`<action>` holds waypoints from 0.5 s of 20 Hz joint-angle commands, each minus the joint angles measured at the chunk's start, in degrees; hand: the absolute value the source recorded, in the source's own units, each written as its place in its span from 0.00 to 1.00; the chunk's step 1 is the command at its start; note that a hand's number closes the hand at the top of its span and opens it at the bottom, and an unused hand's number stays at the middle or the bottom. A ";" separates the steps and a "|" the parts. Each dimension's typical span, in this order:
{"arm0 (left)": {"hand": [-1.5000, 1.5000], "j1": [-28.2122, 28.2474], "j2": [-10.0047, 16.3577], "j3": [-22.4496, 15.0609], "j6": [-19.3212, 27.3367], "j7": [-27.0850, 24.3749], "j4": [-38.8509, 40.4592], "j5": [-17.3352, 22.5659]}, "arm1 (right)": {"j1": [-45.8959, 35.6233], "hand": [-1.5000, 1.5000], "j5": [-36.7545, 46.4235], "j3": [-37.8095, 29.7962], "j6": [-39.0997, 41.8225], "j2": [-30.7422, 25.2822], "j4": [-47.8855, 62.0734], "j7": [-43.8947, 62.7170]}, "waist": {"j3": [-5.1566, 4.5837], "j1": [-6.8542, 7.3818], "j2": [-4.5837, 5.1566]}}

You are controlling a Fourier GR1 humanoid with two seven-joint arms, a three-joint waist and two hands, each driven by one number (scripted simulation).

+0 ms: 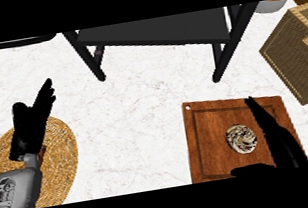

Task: Pick the cupcake from the cutting board and place it in the basket

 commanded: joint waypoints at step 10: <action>0.50 1.08 -2.81 0.12 -0.66 0.10 -1.63 -1.78 | -3.86 1.00 8.46 0.59 -6.96 1.28 10.72 -5.64 | 0.00 0.11 0.00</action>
